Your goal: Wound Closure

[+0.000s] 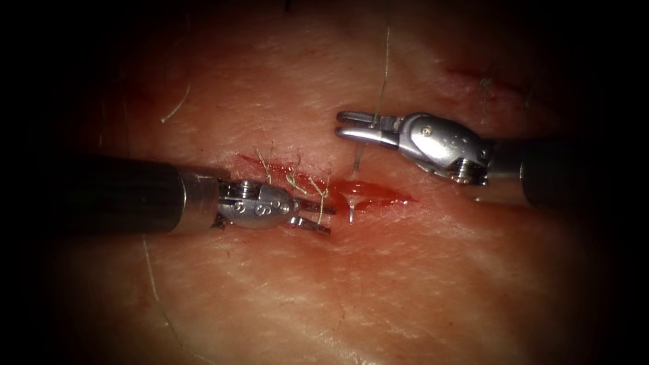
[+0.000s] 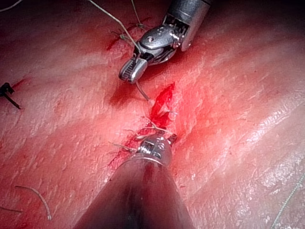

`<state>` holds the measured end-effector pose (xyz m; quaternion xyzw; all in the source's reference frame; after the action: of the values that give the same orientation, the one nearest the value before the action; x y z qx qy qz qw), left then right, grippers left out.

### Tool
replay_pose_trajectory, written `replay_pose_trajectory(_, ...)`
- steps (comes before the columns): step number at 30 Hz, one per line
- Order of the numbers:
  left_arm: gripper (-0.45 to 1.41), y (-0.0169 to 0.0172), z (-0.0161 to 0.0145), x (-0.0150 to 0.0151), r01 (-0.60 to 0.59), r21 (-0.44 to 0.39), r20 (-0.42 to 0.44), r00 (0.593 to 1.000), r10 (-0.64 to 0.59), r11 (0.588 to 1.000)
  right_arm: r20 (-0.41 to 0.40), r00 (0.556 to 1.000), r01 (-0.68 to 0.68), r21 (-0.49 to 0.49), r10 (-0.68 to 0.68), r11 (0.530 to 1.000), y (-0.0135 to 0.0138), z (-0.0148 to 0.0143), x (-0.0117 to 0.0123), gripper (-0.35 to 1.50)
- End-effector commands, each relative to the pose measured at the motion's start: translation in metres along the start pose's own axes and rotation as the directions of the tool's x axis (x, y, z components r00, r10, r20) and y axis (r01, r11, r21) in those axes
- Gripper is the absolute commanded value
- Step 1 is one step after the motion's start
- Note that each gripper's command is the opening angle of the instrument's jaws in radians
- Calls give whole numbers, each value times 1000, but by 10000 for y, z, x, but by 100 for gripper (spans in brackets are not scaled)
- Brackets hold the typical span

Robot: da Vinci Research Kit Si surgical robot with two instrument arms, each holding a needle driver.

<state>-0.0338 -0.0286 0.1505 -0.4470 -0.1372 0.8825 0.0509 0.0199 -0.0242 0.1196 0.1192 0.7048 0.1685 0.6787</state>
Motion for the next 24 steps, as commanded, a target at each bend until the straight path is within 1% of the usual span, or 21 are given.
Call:
replay_pose_trajectory(1, 27, 2, 9, -2, 1, -2, -1, 1000, -1, 1000, -2, 998, -61, 1, 61, 998, -4, 9, -8, -35)
replay_pose_trajectory(4, 27, 2, 9, -2, 1, -2, -1, 1000, -1, 1000, -6, 971, -238, -22, 237, 971, 2, 11, -15, -35)
replay_pose_trajectory(7, 27, 1, 9, -2, 1, -2, -1, 1000, -1, 1000, -11, 924, -383, -23, 383, 924, 6, 12, -23, -35)
replay_pose_trajectory(9, 27, 1, 9, -2, 1, -2, -1, 1000, -1, 1000, -12, 902, -432, -20, 432, 902, 5, 12, -29, -35)
replay_pose_trajectory(12, 27, 1, 9, -2, 1, -2, -1, 1000, -1, 1000, 18, 874, -486, -25, 486, 874, 0, 12, -38, -35)
replay_pose_trajectory(14, 27, 1, 9, -2, 1, -2, -1, 1000, -1, 1000, 33, 851, -524, -26, 525, 851, -9, 12, -45, -35)
replay_pose_trajectory(15, 27, 1, 9, -2, 1, -2, -1, 1000, -1, 1000, 33, 851, -524, -26, 525, 851, -9, 12, -45, -35)
replay_pose_trajectory(19, 27, 1, 9, -2, 1, -2, -1, 1000, -1, 1000, 51, 823, -566, -27, 566, 824, -24, 12, -51, -35)
replay_pose_trajectory(24, 27, 1, 9, -2, 1, -2, -1, 1000, -1, 1000, 61, 802, -594, -36, 595, 804, -43, 10, -54, -35)
